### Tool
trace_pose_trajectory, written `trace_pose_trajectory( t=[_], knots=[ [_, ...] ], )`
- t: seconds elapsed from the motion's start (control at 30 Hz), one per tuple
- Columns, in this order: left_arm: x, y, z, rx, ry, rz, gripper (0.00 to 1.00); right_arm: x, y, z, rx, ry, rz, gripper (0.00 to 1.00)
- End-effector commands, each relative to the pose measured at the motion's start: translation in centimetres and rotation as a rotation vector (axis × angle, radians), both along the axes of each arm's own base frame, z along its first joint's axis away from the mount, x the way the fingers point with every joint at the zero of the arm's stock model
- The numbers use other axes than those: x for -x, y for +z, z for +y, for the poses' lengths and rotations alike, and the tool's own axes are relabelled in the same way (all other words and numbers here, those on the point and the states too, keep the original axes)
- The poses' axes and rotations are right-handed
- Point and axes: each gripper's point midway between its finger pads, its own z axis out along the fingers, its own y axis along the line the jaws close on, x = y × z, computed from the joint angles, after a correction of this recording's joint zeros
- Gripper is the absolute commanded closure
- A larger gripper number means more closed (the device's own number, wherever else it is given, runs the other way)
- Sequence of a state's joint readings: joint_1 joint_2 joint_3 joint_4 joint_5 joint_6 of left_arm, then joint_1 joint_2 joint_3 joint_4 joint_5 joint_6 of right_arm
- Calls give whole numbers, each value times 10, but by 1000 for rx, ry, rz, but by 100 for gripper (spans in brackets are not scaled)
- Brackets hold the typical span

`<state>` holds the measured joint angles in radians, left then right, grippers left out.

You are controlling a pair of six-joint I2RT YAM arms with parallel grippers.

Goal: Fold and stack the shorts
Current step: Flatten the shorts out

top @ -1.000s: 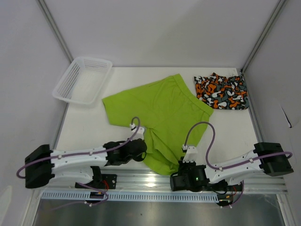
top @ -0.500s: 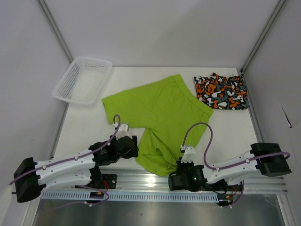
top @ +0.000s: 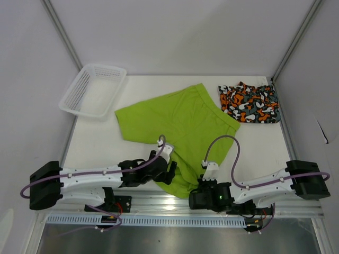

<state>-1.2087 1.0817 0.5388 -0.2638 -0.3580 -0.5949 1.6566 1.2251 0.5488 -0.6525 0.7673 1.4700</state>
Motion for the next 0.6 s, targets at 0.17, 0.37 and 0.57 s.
trace_pose_trajectory(
  t=[0.17, 0.37, 0.57],
  knots=[
    [0, 2, -47, -5, -51, -12, 22, -8, 24, 16, -92, -3, -15, 100],
    [-12, 1, -49, -24, 22, -29, 33, -7, 25, 17, -114, 4, -11, 100],
    [-26, -7, -45, -99, 76, -37, 41, -6, 28, 21, -139, 11, -8, 100]
  ],
)
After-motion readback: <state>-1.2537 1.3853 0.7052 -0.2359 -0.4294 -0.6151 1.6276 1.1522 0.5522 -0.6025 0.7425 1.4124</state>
